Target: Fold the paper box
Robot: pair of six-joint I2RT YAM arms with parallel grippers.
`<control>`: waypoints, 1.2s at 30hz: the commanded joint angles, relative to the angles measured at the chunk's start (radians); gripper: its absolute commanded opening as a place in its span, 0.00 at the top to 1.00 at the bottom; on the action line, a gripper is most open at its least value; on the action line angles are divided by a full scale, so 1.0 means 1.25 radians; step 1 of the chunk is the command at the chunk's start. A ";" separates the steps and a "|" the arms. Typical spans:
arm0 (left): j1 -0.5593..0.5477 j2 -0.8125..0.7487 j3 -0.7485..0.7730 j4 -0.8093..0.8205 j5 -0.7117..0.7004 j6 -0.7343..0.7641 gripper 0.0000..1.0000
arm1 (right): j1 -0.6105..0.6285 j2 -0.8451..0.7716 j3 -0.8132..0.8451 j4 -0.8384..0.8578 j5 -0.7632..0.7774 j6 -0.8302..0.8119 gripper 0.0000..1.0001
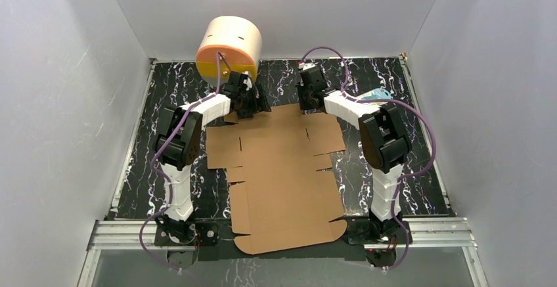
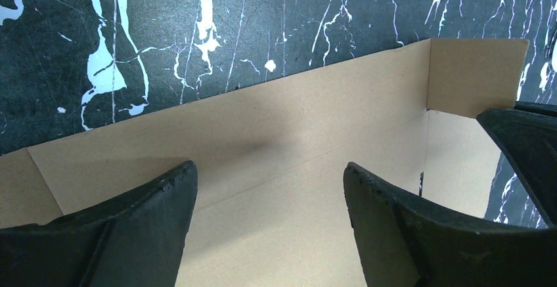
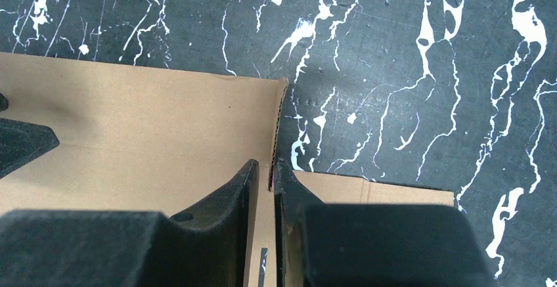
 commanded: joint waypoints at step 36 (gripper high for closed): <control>0.358 -0.572 -0.462 -0.125 0.105 -0.048 0.12 | 0.054 -0.296 -0.358 0.249 -0.299 0.056 0.09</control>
